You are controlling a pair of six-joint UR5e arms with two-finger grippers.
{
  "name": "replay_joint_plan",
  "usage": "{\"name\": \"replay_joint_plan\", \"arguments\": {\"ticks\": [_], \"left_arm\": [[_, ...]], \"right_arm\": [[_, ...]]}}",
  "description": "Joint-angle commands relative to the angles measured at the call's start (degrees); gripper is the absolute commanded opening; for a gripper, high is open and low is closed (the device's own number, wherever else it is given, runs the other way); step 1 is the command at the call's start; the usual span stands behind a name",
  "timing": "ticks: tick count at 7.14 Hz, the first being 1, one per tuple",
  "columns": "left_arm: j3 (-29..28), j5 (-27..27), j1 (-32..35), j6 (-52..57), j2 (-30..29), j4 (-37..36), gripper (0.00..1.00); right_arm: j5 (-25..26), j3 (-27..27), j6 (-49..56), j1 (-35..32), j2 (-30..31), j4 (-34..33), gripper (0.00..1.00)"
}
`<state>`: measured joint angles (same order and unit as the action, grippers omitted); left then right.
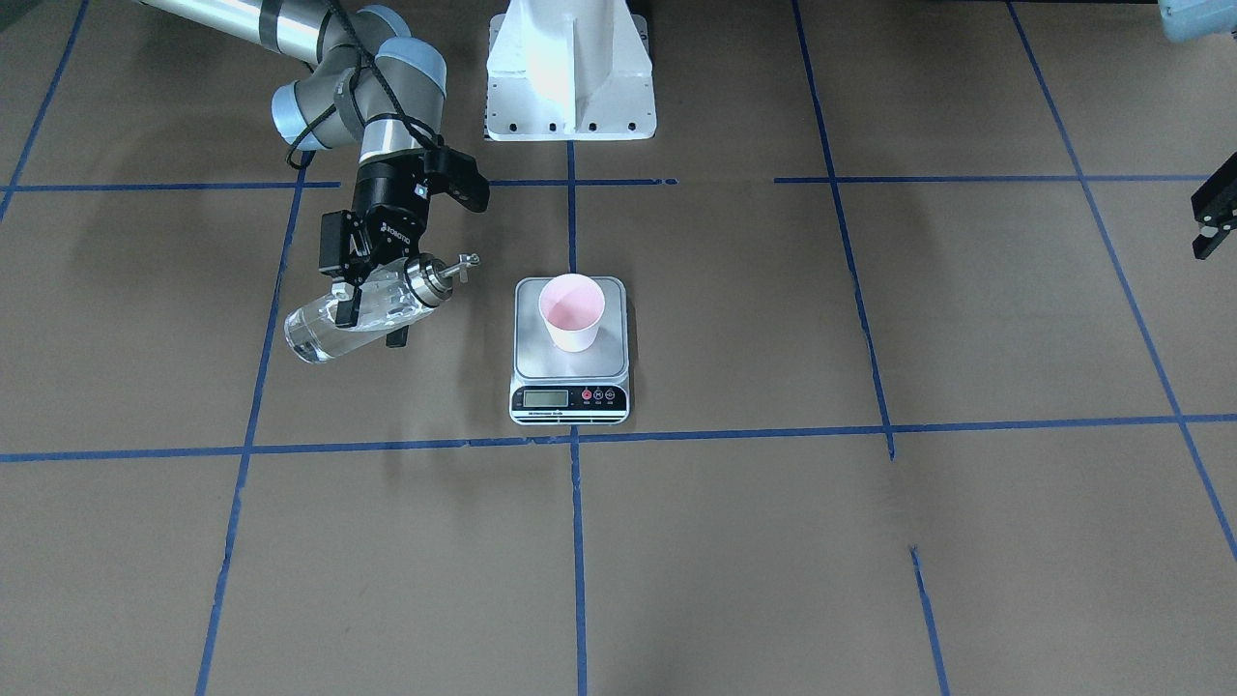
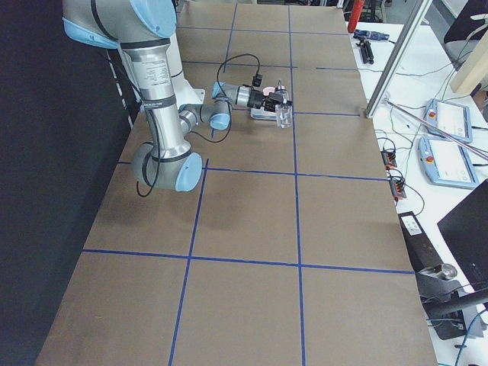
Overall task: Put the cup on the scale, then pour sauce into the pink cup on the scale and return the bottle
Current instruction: 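Carry the dispenser bottle with the right gripper toward the pink cup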
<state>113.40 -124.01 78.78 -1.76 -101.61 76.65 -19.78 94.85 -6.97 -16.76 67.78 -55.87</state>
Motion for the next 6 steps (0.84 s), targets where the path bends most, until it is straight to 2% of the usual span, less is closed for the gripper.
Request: {"name": "replay_joint_plan", "arguments": {"ticks": [1,4,6], "left_arm": [[0.0,-0.1,-0.1,0.0,0.0,0.0,1.0],[-0.2,0.0,0.1,0.0,0.0,0.1,1.0],[-0.5,0.0,0.1,3.9,0.1,-0.3,1.0]], "right_arm": [[2.9,-3.6,1.2,0.8,-2.0,-1.1,0.0],[5.4,-3.7,1.3,1.6,-3.4,-6.8,0.0],[7.3,-3.7,1.3,2.3,-4.1,-9.9,0.0]]}}
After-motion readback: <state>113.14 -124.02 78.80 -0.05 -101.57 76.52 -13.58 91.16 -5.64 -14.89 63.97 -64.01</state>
